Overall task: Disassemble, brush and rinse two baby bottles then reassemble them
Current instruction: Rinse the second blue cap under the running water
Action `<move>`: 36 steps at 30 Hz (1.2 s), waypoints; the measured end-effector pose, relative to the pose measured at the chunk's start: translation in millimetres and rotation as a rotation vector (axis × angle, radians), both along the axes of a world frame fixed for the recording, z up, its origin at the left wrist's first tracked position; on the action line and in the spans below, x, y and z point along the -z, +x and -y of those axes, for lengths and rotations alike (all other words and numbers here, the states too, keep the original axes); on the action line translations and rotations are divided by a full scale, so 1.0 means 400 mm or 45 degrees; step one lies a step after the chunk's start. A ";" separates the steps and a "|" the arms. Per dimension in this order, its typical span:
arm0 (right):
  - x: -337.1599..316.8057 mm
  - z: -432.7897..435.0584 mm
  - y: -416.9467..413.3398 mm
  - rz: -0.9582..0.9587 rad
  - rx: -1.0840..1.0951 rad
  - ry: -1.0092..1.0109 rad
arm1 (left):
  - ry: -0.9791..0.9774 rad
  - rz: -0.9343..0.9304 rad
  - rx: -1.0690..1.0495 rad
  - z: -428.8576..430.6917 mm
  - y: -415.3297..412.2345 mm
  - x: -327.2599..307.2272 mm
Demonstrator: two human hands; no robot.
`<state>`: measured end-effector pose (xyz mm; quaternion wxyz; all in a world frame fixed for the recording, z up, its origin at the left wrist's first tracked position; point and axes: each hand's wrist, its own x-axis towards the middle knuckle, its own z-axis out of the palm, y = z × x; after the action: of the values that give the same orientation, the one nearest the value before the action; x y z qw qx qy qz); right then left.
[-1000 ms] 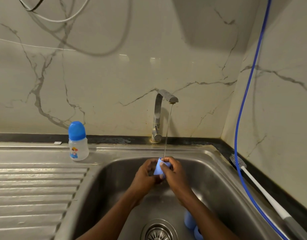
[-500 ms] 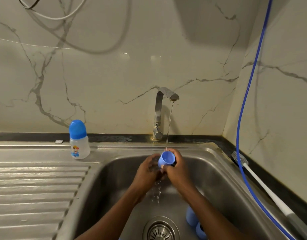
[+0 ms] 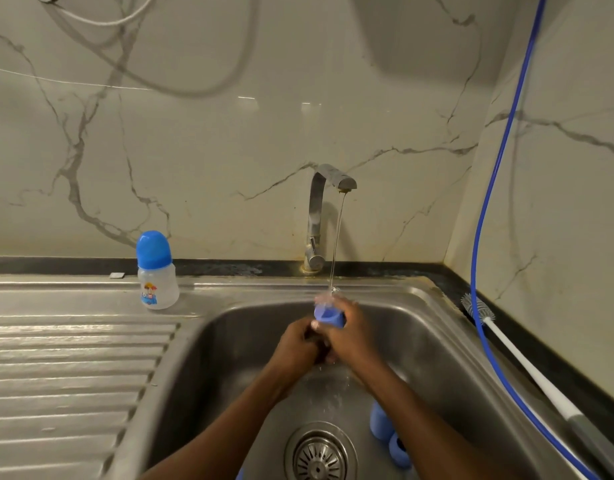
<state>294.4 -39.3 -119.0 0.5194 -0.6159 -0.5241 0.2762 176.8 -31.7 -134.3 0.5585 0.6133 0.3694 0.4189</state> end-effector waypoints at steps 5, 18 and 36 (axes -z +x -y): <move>-0.003 -0.001 -0.002 -0.047 -0.101 0.085 | -0.008 0.028 -0.131 -0.009 -0.013 -0.002; -0.003 -0.005 0.010 -0.334 -0.182 -0.087 | -0.120 0.178 -0.138 -0.023 -0.010 -0.001; 0.068 0.024 0.009 -0.059 -0.137 -0.297 | 0.239 -0.346 -0.678 -0.046 -0.062 0.017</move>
<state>298.1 -48.9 -146.4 0.4406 -0.6366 -0.5086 0.3768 152.0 -13.2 -141.1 0.3156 0.5943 0.5478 0.4970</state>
